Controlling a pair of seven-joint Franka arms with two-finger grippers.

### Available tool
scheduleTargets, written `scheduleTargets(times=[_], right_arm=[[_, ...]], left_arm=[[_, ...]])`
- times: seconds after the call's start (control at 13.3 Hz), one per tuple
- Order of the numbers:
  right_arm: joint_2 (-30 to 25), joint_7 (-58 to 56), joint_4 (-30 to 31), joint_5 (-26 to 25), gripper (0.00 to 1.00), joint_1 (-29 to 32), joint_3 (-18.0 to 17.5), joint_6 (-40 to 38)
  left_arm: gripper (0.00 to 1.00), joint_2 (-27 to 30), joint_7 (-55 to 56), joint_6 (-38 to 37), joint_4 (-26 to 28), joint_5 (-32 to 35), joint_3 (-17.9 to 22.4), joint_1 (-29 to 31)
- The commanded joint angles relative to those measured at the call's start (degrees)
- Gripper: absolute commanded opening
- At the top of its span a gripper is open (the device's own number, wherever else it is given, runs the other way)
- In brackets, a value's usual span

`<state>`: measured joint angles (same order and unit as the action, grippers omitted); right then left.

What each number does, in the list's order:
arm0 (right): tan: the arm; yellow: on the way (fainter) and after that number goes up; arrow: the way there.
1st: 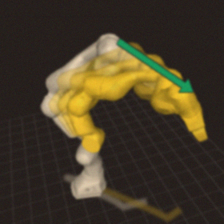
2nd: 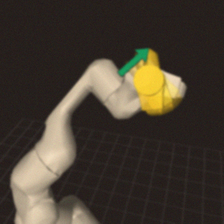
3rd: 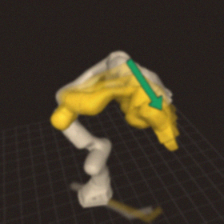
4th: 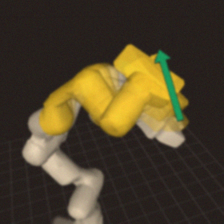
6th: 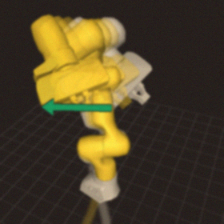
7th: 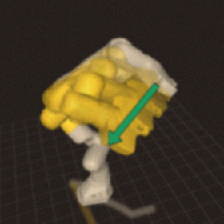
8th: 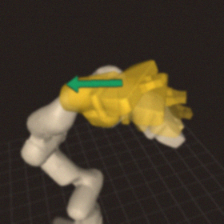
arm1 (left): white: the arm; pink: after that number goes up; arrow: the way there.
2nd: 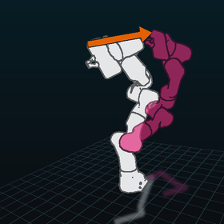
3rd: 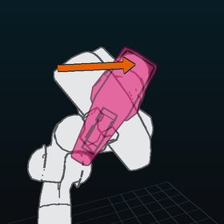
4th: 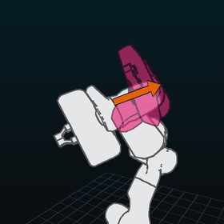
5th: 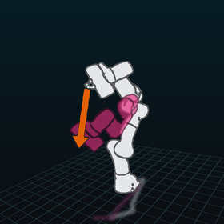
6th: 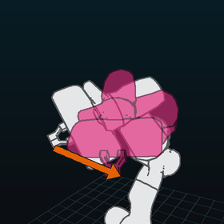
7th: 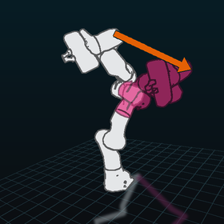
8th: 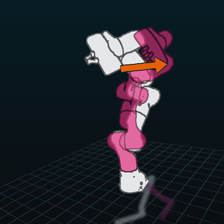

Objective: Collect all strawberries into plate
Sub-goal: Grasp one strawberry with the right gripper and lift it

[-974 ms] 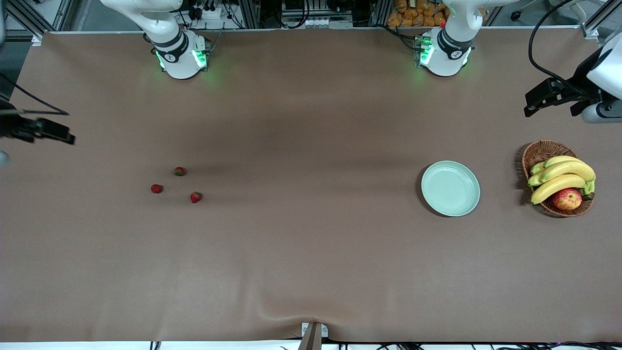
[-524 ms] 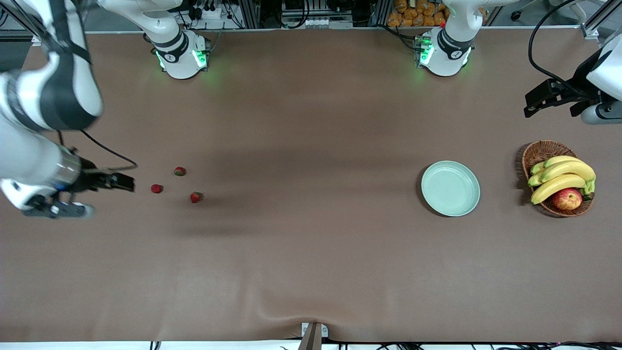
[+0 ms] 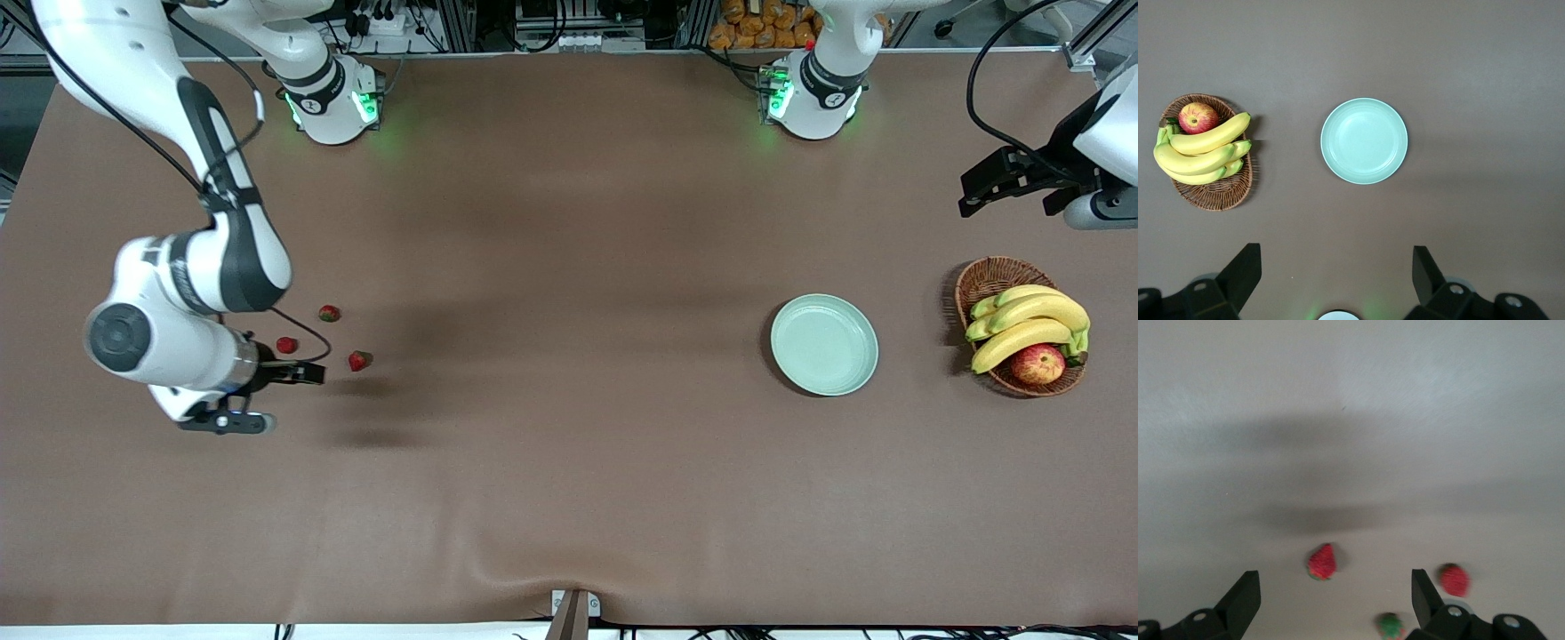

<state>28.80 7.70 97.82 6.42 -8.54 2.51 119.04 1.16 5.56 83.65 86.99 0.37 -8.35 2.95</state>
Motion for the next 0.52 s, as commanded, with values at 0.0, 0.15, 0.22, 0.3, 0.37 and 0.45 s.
scheduleTargets(times=[0.0, 0.15, 0.22, 0.3, 0.37, 0.45], right_arm=[[1.3, 0.8, 2.5, 3.7, 1.0, -1.3, 0.5, 3.0], [3.6, 0.8, 2.6, 3.8, 1.0, -1.8, 0.6, 2.9], [4.5, 0.8, 3.2, 3.8, 1.0, -1.8, 0.6, 2.9], [4.6, 1.1, 4.2, 3.9, 1.0, -1.8, 0.6, 3.0], [4.7, 2.3, 4.8, 3.9, 1.0, -1.9, 0.6, 3.0], [5.2, 3.8, 5.0, 3.9, 1.0, -2.4, 0.5, 2.9]], left_arm=[[1.0, 0.1, 0.6, 0.3, -0.2, -0.6, 0.1, 0.0], [1.0, 0.1, 0.6, 0.3, -0.2, -0.6, 0.1, 0.0], [1.0, 0.1, 0.5, 0.3, -0.1, -0.6, 0.1, 0.1], [1.0, 0.1, 0.6, 0.3, -0.1, -0.6, 0.1, 0.1], [1.0, 0.2, 0.5, 0.3, 0.0, -0.6, 0.2, 0.1], [1.0, 0.2, 0.5, 0.3, 0.0, -0.6, 0.2, 0.1]])
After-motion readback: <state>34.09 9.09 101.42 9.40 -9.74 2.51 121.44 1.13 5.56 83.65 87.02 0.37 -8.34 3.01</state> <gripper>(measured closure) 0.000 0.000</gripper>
